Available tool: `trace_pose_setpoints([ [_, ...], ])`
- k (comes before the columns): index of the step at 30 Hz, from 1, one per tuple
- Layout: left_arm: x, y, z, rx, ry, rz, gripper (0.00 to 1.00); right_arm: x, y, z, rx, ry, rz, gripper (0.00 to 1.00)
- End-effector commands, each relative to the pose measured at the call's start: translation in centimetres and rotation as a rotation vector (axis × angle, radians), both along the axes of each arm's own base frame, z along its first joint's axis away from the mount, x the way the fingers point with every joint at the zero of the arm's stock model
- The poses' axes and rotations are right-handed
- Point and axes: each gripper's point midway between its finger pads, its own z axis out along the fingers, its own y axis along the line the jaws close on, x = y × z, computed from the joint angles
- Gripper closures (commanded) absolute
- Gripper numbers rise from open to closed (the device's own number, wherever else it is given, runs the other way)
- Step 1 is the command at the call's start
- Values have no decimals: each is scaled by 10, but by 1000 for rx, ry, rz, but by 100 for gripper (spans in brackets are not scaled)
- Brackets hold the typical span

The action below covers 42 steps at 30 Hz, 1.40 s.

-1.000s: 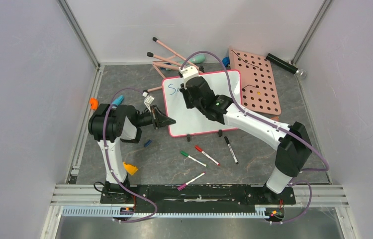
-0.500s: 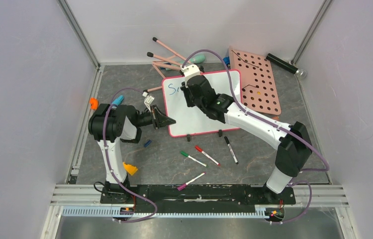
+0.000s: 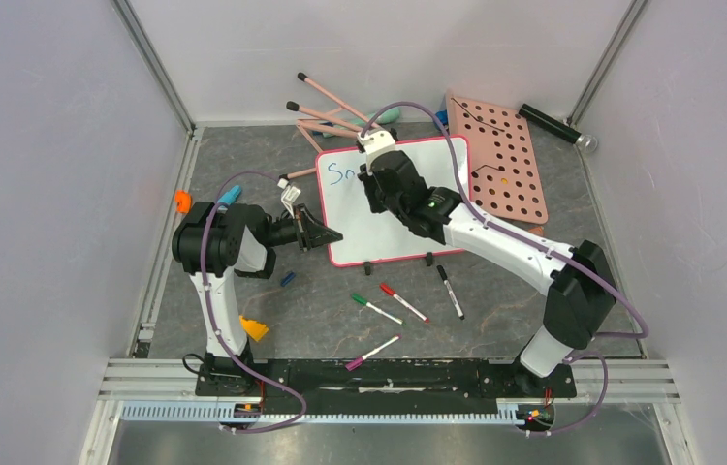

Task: Write a sentence on the whiteboard

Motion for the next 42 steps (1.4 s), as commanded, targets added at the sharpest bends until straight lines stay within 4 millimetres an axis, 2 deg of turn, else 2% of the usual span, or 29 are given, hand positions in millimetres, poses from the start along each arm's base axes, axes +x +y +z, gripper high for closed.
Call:
trace_pose_setpoints([
  [1,19,5,-14,73,-253,75,98,0,-13,-5,-15,12,-23,100],
  [6,19,5,-14,73,-252,75,98,0,-14,-7,-18,12,-27,100],
  [15,19,5,-14,73,-253,75,98,13,-11,7,-24,-24,-42,100],
  [25,19,6,-14,73,-252,76,98,22,-7,12,-19,-27,-45,100],
  [33,19,5,-13,73,-254,76,98,29,-17,16,-24,-35,-78,100],
  [42,19,6,-14,73,-252,76,98,24,-30,11,-41,-27,-91,100],
])
